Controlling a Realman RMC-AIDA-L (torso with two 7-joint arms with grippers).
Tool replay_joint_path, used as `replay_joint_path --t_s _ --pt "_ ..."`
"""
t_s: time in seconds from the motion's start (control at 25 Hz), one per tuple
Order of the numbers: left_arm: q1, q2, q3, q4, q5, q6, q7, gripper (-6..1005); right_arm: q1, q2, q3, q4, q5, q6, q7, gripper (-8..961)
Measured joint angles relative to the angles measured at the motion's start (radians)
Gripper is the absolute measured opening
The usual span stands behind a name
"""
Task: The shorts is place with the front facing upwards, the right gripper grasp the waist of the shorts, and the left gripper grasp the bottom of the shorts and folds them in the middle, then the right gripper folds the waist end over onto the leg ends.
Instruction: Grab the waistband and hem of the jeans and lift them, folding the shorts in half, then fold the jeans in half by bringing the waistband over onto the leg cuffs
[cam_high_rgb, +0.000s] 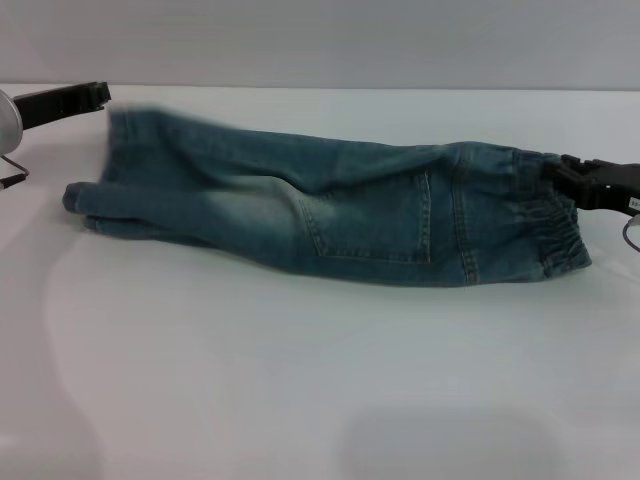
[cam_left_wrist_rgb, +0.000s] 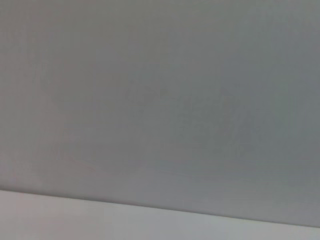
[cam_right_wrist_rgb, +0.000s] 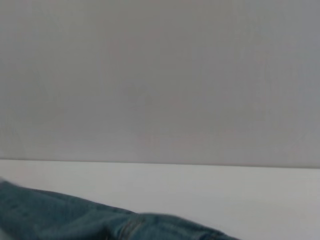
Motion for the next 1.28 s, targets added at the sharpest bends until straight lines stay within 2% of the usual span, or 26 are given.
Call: replay_joint_path --t_s 0.08,0.32,0.52,0.68,0.8,0.84,0.92,0.96,1.0,1.08,1.16,1.2,1.28 --pt "-0.001 -0.001 0.000 -0.008 -0.001 -0.021 -0.001 93 0.000 0.001 0.000 0.002 0.000 0.008 0.004 208" --pt "-0.006 -0.002 0.002 -0.015 -0.001 -0.026 0.003 218 -0.002 0.002 0.000 0.002 0.002 0.014 0.005 444" --pt "-0.003 -0.002 0.002 -0.010 -0.003 -0.022 0.005 359 -0.015 0.003 0.007 -0.008 0.005 0.003 0.015 500" --pt "0.008 -0.002 0.002 0.000 -0.029 0.002 0.020 492 -0.049 0.009 0.007 -0.069 0.006 -0.036 0.065 545" --pt "0.016 -0.002 0.002 0.002 -0.073 0.021 0.060 701 -0.077 0.016 0.009 -0.127 0.006 -0.069 0.093 567" --pt "0.032 -0.002 0.002 0.002 -0.167 0.050 0.134 723 -0.084 0.017 0.009 -0.140 0.006 -0.081 0.103 567" --pt "0.047 -0.002 0.002 0.001 -0.254 0.077 0.194 768 -0.097 0.016 0.010 -0.173 0.007 -0.122 0.129 567" --pt "0.047 -0.002 0.002 0.001 -0.254 0.077 0.194 790 -0.104 0.014 0.010 -0.191 0.007 -0.147 0.149 566" --pt "0.070 -0.002 0.002 -0.007 -0.392 0.119 0.290 813 -0.115 0.006 0.010 -0.234 0.007 -0.198 0.194 566" --pt "0.083 -0.002 0.002 -0.017 -0.476 0.148 0.352 836 -0.121 0.001 0.007 -0.261 0.004 -0.227 0.219 566" --pt "0.097 -0.003 0.002 -0.041 -0.593 0.192 0.445 838 -0.127 -0.017 -0.006 -0.314 -0.016 -0.292 0.287 567" --pt "0.105 -0.004 0.001 -0.084 -0.706 0.242 0.549 840 -0.125 -0.028 -0.009 -0.332 -0.034 -0.318 0.321 567" --pt "0.107 -0.004 0.000 -0.107 -0.760 0.270 0.607 842 -0.112 -0.055 -0.013 -0.366 -0.086 -0.373 0.413 568"
